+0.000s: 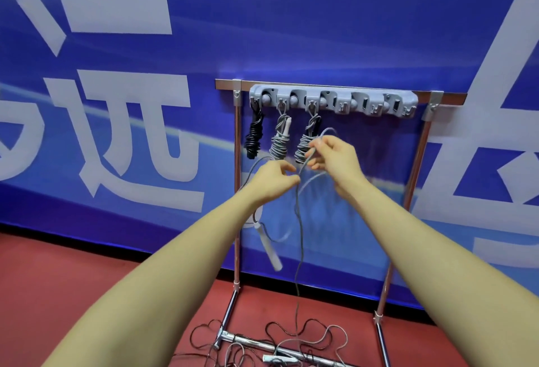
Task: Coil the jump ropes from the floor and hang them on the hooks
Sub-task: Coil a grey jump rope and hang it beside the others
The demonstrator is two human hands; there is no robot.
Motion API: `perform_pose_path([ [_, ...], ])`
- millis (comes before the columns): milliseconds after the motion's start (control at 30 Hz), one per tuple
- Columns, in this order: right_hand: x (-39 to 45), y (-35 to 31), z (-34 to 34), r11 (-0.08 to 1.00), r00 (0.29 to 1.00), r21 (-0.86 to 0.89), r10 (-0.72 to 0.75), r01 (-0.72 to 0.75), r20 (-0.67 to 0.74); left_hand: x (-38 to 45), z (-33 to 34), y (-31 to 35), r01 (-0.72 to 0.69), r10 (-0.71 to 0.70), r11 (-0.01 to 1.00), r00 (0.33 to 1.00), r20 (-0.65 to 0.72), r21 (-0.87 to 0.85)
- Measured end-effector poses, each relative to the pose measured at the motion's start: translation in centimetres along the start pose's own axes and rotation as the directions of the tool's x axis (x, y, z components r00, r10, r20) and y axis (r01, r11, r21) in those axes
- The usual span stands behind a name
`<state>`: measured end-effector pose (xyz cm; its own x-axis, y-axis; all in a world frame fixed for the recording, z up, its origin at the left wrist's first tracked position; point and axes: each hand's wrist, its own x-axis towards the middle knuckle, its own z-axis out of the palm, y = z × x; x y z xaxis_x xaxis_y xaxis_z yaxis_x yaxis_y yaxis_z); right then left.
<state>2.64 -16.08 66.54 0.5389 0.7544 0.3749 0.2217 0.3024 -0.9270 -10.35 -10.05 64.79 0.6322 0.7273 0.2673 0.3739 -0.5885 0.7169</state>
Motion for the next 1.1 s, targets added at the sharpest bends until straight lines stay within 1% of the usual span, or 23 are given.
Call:
perform_pose_path([
  [33,0.4,-0.6,-0.1,0.998,1.000,0.067,0.006,-0.005,-0.014,-0.2,0.6,-0.4,-0.008,0.008,1.000,1.000,0.011,0.011],
  [100,1.1,-1.6,-0.2,0.990,0.999,0.140,0.012,-0.008,-0.029,-0.2,1.5,-0.7,-0.039,0.039,0.998,0.999,-0.005,-0.039],
  [167,1.7,-2.3,-0.4,0.984,1.000,0.178,0.000,0.004,-0.024,0.0,1.8,-0.5,-0.049,0.044,0.993,0.998,-0.048,-0.108],
  [267,1.9,-2.7,-1.0,0.976,0.999,0.216,0.002,0.007,-0.041,0.7,1.7,0.1,-0.033,0.022,0.996,0.992,-0.122,-0.086],
  [300,1.7,-2.5,-1.3,0.983,0.999,0.183,0.013,-0.006,-0.042,1.0,1.5,0.3,-0.029,0.017,0.996,0.990,-0.140,-0.079],
  [367,0.9,-1.3,-1.8,0.997,0.998,0.048,0.056,-0.055,-0.009,1.3,1.0,0.8,-0.030,0.017,0.997,0.984,-0.175,-0.072],
  [433,-0.2,0.5,-2.1,0.990,0.992,-0.107,0.103,-0.094,0.078,1.7,0.5,1.3,-0.038,0.018,0.995,0.978,-0.207,-0.091],
  [533,-2.1,3.2,-1.7,0.931,0.953,-0.356,0.173,-0.076,0.249,2.2,-0.3,2.5,-0.058,0.035,0.994,0.971,-0.237,-0.092],
  [600,-2.8,4.5,-1.4,0.908,0.939,-0.408,0.216,-0.092,0.269,2.3,-1.0,3.1,-0.068,0.044,0.994,0.969,-0.245,-0.089],
  [700,-2.9,4.6,-1.0,0.934,0.961,-0.328,0.210,-0.143,0.179,2.5,-1.6,3.1,-0.082,0.046,0.984,0.974,-0.221,-0.156],
  [800,-2.4,3.0,-0.7,0.979,0.985,-0.150,0.154,-0.140,0.083,2.1,-1.3,2.1,-0.024,-0.004,0.978,0.991,-0.133,-0.209],
  [900,-1.4,0.8,-0.7,0.992,0.993,0.018,0.121,-0.121,0.015,1.0,0.1,0.5,-0.021,0.020,0.992,1.000,-0.010,-0.128],
  [967,-0.6,-0.5,-0.8,0.987,0.994,0.123,0.106,-0.105,0.002,0.5,1.1,-0.3,-0.016,0.019,0.997,0.999,0.042,-0.081],
  [1033,-0.1,-1.8,-0.9,0.980,0.996,0.185,0.085,-0.080,-0.019,0.5,1.8,-0.5,-0.023,0.024,0.999,0.999,0.029,-0.045],
  [1100,0.2,-2.6,-1.0,0.974,0.996,0.221,0.066,-0.051,-0.061,0.7,1.8,-0.1,-0.028,0.027,1.000,0.999,-0.041,-0.012],
])
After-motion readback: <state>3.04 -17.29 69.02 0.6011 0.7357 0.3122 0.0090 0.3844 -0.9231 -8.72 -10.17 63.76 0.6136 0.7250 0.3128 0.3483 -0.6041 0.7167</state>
